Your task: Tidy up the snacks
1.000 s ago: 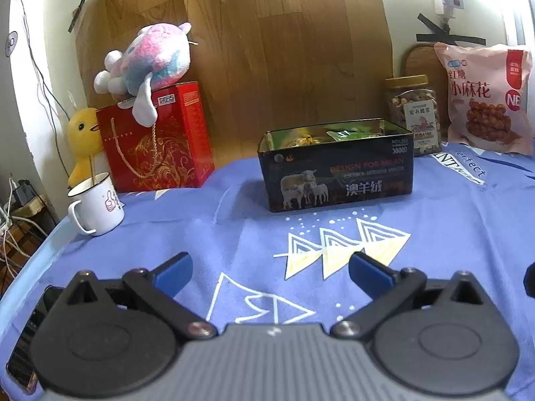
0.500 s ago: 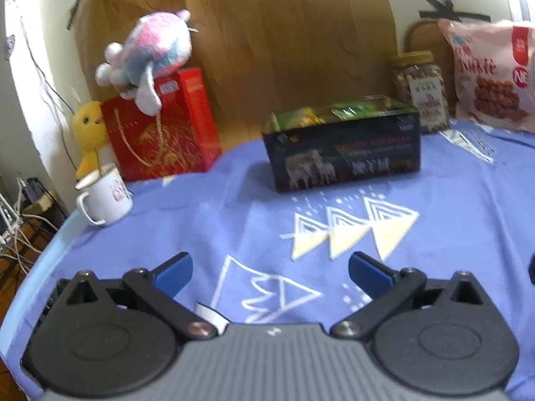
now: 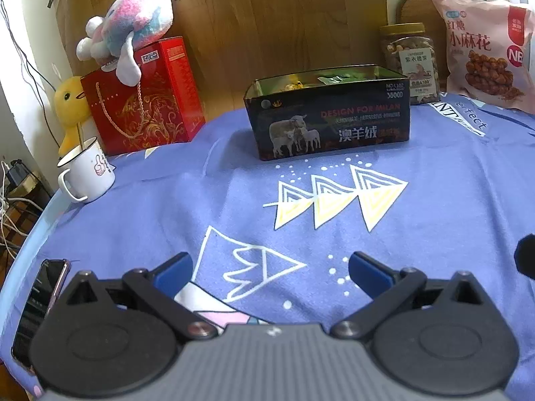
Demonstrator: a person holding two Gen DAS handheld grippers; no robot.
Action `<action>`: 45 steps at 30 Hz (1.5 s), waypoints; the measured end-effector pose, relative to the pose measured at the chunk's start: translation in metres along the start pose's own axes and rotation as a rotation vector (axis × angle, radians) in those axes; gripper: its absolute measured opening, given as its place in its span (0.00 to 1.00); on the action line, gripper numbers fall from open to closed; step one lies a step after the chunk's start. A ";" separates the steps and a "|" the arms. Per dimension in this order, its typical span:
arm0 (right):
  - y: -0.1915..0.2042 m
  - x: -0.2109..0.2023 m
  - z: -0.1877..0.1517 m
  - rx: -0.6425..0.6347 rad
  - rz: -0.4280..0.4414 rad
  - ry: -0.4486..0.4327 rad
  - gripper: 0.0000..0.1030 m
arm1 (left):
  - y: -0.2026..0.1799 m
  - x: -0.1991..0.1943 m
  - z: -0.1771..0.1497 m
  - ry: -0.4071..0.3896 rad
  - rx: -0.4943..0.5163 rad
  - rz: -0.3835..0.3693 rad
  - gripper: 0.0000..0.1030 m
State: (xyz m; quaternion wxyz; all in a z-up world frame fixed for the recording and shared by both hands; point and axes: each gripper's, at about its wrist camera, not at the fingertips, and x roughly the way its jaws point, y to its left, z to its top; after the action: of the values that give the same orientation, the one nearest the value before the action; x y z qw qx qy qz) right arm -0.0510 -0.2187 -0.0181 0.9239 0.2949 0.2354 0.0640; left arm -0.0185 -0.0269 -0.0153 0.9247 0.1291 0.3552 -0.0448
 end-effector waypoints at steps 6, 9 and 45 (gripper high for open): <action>0.000 -0.001 0.001 -0.002 0.000 0.002 0.78 | -0.003 0.001 0.001 0.002 0.010 0.001 1.00; -0.001 -0.002 0.002 -0.008 -0.006 -0.004 0.78 | -0.002 -0.002 0.003 -0.014 0.001 -0.015 1.00; 0.000 -0.006 0.001 -0.039 -0.038 -0.051 0.78 | -0.009 -0.005 0.001 -0.003 -0.031 -0.129 1.00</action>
State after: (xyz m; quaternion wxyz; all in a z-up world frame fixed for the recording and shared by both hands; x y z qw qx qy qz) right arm -0.0561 -0.2206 -0.0147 0.9362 0.2736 0.2162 0.0435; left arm -0.0232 -0.0355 -0.0132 0.9224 0.0917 0.3620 -0.0989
